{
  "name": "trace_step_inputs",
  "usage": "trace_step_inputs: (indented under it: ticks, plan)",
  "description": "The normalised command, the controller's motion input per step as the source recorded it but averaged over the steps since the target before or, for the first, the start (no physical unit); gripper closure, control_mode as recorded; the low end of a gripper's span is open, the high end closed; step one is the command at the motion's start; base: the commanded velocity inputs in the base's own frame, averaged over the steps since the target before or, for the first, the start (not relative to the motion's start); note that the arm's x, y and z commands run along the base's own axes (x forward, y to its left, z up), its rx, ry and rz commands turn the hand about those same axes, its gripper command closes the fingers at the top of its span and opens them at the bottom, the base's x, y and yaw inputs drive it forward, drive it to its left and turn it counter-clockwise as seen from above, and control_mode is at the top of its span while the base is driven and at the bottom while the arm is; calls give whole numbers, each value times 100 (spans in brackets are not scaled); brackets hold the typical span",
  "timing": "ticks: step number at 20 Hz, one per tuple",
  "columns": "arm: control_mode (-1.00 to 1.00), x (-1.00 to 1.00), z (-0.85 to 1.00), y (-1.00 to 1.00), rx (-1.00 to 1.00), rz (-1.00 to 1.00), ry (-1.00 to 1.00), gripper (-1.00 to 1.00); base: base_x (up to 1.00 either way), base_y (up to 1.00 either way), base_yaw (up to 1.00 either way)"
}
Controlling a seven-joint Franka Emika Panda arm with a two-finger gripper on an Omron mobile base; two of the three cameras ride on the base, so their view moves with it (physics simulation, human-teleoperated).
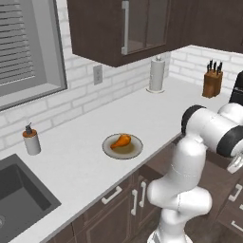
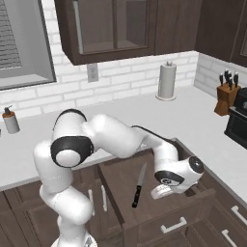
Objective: Pick up the knife from the drawer and place it on the cutting board. Then place the meat from the plate to the cutting board.
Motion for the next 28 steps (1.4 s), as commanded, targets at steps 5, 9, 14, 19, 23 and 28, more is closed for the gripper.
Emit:
trace_step_inputs:
  ticks: [5, 9, 14, 19, 23, 28]
  plan:
    - [-100, 30, 57, 100, -1, 0, -8, -100, 0, 0, 0]
    - [-100, 27, -17, 73, -7, -4, 10, -100, 0, 0, 0]
    - [-100, 20, -5, 39, 0, -14, 3, -100, 0, 0, 0]
    - [-100, 20, 0, 0, 0, -40, 3, -100, 0, 0, 0]
    - [-100, 41, -12, 2, 0, -24, 12, -100, 0, 0, 0]
    - [-100, 20, -20, 0, 0, -7, 16, -100, 0, 0, 0]
